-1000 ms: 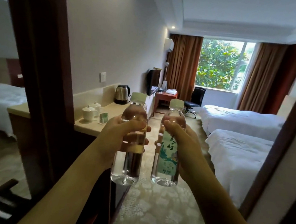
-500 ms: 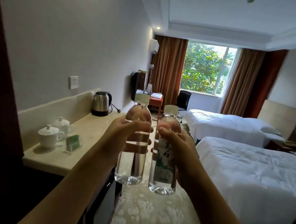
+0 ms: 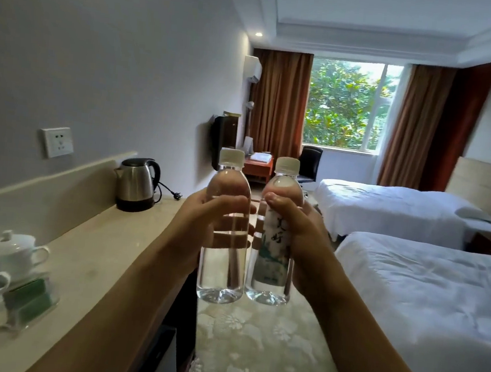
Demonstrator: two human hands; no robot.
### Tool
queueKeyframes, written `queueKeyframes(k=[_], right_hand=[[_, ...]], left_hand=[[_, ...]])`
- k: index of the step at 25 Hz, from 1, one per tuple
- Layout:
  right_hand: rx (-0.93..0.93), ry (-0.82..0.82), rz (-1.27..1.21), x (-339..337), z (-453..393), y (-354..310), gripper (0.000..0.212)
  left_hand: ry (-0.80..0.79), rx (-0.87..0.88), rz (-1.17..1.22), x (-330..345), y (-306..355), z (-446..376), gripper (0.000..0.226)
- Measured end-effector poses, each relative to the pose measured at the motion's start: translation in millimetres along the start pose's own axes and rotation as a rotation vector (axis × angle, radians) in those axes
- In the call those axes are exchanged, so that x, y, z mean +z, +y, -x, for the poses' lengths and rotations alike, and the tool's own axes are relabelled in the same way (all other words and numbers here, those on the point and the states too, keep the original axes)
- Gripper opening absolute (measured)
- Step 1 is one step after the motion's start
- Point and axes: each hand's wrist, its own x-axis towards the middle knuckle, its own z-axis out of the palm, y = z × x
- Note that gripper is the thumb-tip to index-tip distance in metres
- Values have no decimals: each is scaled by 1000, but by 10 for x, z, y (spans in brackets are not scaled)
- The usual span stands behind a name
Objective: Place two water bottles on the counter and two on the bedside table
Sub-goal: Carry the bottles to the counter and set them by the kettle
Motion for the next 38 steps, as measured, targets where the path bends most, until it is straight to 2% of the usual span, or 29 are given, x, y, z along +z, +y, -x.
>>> queueKeyframes(k=[2, 5, 9, 13, 15, 18, 24, 29, 35, 38], right_hand=[[18, -40, -9, -185, -525, 169, 46], [58, -138, -25, -309, -1319, 452, 50], [101, -233, -14, -149, -2169, 863, 35], [73, -384, 15, 190, -2879, 1257, 11], [41, -468, 1, 466, -3246, 1477, 5], [31, -574, -49, 970, -3758, 1765, 18], [83, -788, -107, 1765, -4493, 2497, 42], [62, -1022, -110, 2365, -4754, 3161, 37], [128, -1399, -172, 2832, -4851, 4000, 58], [173, -1484, -148, 2889, -4844, 4356, 61]], left_hand=[[38, -22, -25, -23, -160, -457, 47], [141, -22, -96, -200, -352, -1007, 38], [312, -40, -184, -635, -514, -1448, 24], [456, 3, -261, -1195, -617, -1779, 44], [529, 38, -288, -1511, -676, -1936, 42], [623, 100, -299, -2030, -750, -2224, 34], [882, 159, -379, -2833, -1019, -2545, 43], [1153, 193, -508, -3350, -1304, -2368, 47], [1320, 49, -513, -3706, -1805, -2158, 51], [1481, -25, -516, -3710, -2137, -2125, 57]])
